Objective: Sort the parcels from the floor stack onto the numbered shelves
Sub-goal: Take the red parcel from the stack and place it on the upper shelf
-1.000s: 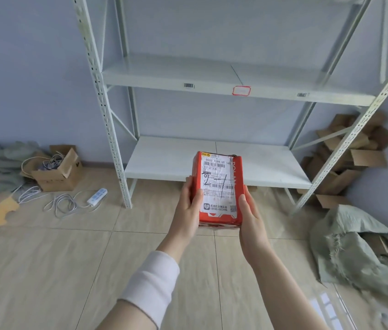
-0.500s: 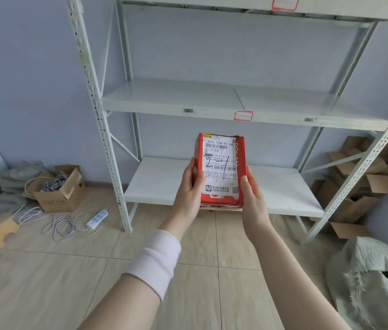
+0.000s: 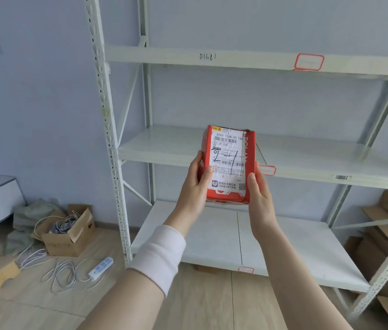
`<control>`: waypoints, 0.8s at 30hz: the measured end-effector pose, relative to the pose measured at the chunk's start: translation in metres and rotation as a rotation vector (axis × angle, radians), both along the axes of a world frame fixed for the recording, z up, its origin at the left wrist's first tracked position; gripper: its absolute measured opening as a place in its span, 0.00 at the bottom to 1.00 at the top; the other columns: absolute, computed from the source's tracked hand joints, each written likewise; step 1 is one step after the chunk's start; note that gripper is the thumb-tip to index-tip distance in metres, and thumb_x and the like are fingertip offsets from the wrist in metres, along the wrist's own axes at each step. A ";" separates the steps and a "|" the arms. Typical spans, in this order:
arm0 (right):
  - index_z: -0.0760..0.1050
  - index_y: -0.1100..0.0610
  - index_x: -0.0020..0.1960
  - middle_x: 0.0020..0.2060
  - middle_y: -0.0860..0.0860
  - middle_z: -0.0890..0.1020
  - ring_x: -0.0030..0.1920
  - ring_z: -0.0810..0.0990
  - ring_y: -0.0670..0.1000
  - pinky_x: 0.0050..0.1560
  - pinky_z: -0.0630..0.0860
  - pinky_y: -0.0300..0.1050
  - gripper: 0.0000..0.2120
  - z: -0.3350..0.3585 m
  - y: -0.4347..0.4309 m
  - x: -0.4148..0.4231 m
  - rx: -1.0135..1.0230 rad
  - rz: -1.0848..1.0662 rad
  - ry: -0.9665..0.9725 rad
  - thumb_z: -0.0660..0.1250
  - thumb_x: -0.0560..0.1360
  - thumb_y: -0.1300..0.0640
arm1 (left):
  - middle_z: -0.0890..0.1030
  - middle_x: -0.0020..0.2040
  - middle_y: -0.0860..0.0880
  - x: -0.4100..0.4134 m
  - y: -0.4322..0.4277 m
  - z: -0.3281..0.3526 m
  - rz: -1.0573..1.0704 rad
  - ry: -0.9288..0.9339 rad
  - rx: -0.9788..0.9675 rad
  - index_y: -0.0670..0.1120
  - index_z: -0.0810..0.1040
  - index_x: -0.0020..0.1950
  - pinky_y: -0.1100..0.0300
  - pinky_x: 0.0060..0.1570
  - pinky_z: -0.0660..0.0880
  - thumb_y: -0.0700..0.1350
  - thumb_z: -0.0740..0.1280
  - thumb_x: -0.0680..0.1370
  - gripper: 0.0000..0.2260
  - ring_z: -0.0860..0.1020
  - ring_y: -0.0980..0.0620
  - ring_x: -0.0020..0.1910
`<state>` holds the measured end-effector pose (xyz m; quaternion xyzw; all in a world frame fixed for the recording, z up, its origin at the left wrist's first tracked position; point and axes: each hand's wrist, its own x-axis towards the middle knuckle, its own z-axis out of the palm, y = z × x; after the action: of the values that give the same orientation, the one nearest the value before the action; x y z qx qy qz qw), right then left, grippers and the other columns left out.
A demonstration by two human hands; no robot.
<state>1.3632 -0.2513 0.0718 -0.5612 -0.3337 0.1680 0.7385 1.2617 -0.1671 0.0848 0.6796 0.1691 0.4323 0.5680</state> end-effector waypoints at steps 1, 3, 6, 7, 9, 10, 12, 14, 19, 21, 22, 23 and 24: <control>0.58 0.49 0.75 0.71 0.45 0.67 0.71 0.67 0.45 0.72 0.63 0.46 0.21 0.009 0.014 0.004 0.013 0.005 -0.013 0.53 0.82 0.52 | 0.70 0.64 0.58 0.004 0.014 0.007 0.009 -0.012 0.018 0.53 0.57 0.75 0.67 0.59 0.70 0.48 0.56 0.82 0.21 0.71 0.60 0.61; 0.56 0.49 0.75 0.72 0.45 0.66 0.71 0.65 0.44 0.71 0.62 0.43 0.22 0.028 0.044 0.011 0.041 0.020 -0.054 0.52 0.82 0.52 | 0.70 0.65 0.58 0.012 0.044 0.023 0.019 -0.045 0.058 0.53 0.57 0.75 0.69 0.58 0.71 0.48 0.56 0.82 0.22 0.71 0.60 0.62; 0.56 0.49 0.76 0.72 0.45 0.66 0.71 0.66 0.44 0.71 0.62 0.42 0.22 0.056 0.091 0.020 0.092 0.020 -0.086 0.52 0.82 0.52 | 0.70 0.64 0.59 0.021 0.091 0.053 0.007 -0.081 0.119 0.54 0.57 0.75 0.70 0.56 0.71 0.48 0.56 0.82 0.21 0.71 0.60 0.62; 0.57 0.49 0.76 0.72 0.45 0.66 0.71 0.66 0.45 0.72 0.62 0.44 0.22 0.066 0.107 0.023 0.107 0.017 -0.096 0.52 0.82 0.52 | 0.69 0.64 0.60 0.023 0.108 0.063 0.003 -0.089 0.137 0.54 0.57 0.75 0.70 0.56 0.71 0.48 0.56 0.82 0.21 0.71 0.60 0.62; 0.57 0.49 0.76 0.72 0.45 0.66 0.71 0.66 0.44 0.73 0.62 0.46 0.22 0.086 0.138 0.028 0.136 0.009 -0.121 0.52 0.82 0.52 | 0.69 0.64 0.60 0.028 0.140 0.084 0.002 -0.108 0.177 0.53 0.57 0.75 0.72 0.55 0.71 0.48 0.56 0.82 0.22 0.71 0.61 0.62; 0.57 0.49 0.75 0.72 0.45 0.66 0.71 0.66 0.44 0.72 0.63 0.46 0.22 0.096 0.153 0.031 0.152 0.006 -0.131 0.52 0.82 0.52 | 0.69 0.64 0.60 0.031 0.156 0.094 0.003 -0.119 0.199 0.53 0.57 0.75 0.74 0.54 0.72 0.48 0.56 0.82 0.22 0.71 0.61 0.62; 0.56 0.48 0.75 0.71 0.44 0.67 0.70 0.67 0.44 0.71 0.64 0.44 0.22 0.116 0.181 0.037 0.183 0.000 -0.163 0.52 0.82 0.53 | 0.69 0.64 0.60 0.037 0.185 0.113 0.003 -0.134 0.245 0.54 0.57 0.75 0.73 0.54 0.72 0.48 0.56 0.82 0.22 0.71 0.62 0.61; 0.56 0.48 0.75 0.69 0.43 0.68 0.68 0.68 0.43 0.67 0.66 0.39 0.22 0.136 0.207 0.045 0.206 0.006 -0.206 0.52 0.82 0.53 | 0.70 0.65 0.60 0.046 0.214 0.131 0.010 -0.147 0.287 0.55 0.57 0.75 0.69 0.57 0.72 0.49 0.56 0.82 0.22 0.72 0.62 0.61; 0.56 0.48 0.76 0.68 0.42 0.69 0.67 0.69 0.41 0.66 0.67 0.39 0.22 0.180 0.266 0.076 0.256 -0.011 -0.302 0.52 0.82 0.53 | 0.70 0.64 0.61 0.075 0.276 0.177 0.056 -0.172 0.387 0.54 0.57 0.76 0.65 0.62 0.69 0.49 0.56 0.82 0.22 0.70 0.62 0.62; 0.55 0.48 0.76 0.66 0.40 0.69 0.66 0.69 0.40 0.67 0.66 0.38 0.22 0.199 0.285 0.091 0.280 -0.014 -0.345 0.52 0.82 0.53 | 0.68 0.64 0.62 0.087 0.295 0.197 0.062 -0.177 0.430 0.54 0.56 0.76 0.68 0.61 0.68 0.49 0.56 0.82 0.23 0.69 0.63 0.62; 0.54 0.48 0.76 0.64 0.38 0.70 0.64 0.70 0.39 0.65 0.67 0.36 0.23 0.209 0.294 0.098 0.294 -0.008 -0.378 0.51 0.82 0.53 | 0.68 0.65 0.61 0.093 0.305 0.207 0.064 -0.187 0.450 0.53 0.55 0.76 0.66 0.63 0.68 0.49 0.56 0.82 0.23 0.69 0.62 0.63; 0.54 0.49 0.76 0.62 0.37 0.70 0.62 0.71 0.37 0.64 0.69 0.34 0.23 0.219 0.302 0.105 0.308 0.007 -0.414 0.51 0.82 0.54 | 0.68 0.65 0.60 0.098 0.314 0.217 0.067 -0.199 0.472 0.53 0.55 0.76 0.63 0.65 0.67 0.49 0.56 0.82 0.23 0.68 0.61 0.64; 0.53 0.50 0.76 0.60 0.36 0.71 0.61 0.71 0.36 0.62 0.70 0.32 0.23 0.228 0.310 0.112 0.322 0.023 -0.440 0.51 0.82 0.55 | 0.68 0.66 0.60 0.103 0.322 0.226 0.073 -0.207 0.492 0.53 0.54 0.76 0.60 0.67 0.67 0.49 0.56 0.82 0.23 0.68 0.61 0.65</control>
<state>1.4752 0.0584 0.3001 -0.4558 -0.5148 -0.0049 0.7260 1.3650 0.1546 0.3106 0.7428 0.0243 0.5480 0.3838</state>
